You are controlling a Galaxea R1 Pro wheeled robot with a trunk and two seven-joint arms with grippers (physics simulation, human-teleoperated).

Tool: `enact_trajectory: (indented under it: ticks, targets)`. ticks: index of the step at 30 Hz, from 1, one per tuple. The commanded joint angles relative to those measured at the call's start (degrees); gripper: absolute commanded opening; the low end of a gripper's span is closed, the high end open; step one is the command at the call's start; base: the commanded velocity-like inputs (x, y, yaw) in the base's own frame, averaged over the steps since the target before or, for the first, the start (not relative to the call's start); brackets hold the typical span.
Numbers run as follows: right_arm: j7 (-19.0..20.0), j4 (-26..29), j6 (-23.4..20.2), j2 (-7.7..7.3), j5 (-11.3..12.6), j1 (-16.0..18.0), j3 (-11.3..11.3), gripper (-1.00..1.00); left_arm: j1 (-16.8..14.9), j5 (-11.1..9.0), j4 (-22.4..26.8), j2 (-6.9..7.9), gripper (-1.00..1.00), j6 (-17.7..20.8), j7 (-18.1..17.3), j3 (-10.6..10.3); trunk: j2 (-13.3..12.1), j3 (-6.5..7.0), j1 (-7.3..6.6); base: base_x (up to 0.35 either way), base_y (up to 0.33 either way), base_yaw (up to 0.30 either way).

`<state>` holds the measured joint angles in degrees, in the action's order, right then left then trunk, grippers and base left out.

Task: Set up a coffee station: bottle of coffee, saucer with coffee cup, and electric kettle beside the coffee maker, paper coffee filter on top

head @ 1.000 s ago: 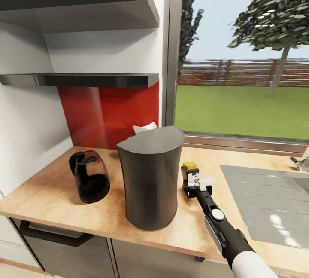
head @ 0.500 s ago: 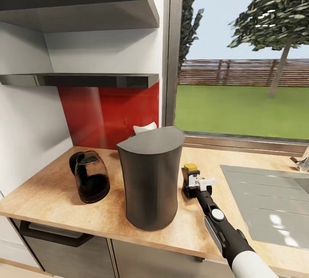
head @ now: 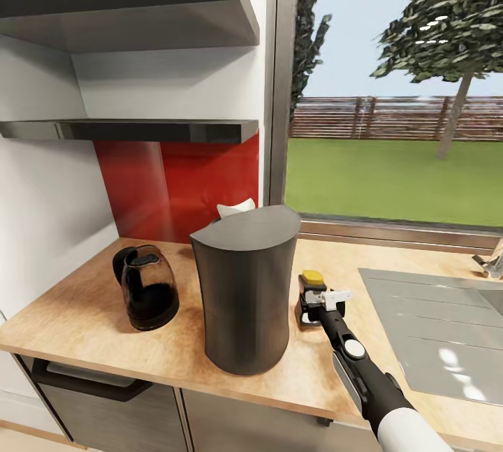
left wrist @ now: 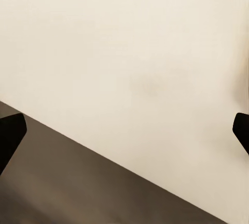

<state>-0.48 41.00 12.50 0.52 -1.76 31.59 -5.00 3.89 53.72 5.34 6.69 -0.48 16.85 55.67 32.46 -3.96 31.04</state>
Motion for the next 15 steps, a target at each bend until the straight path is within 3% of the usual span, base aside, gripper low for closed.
enact_trajectory:
  ticks: [1,15]
  targets:
    - [-0.1,0.0,0.2,0.01,-0.2,0.0,0.0,1.0,0.0,0.6,0.0,-0.01,1.0,-0.1,0.1,0.5,0.1,-0.09,0.02,0.0,0.0,0.0]
    - [-0.1,0.0,0.2,0.01,-0.2,0.0,0.0,1.0,0.0,0.6,0.0,-0.01,1.0,-0.1,0.1,0.5,0.1,-0.09,0.02,0.0,0.031,0.0]
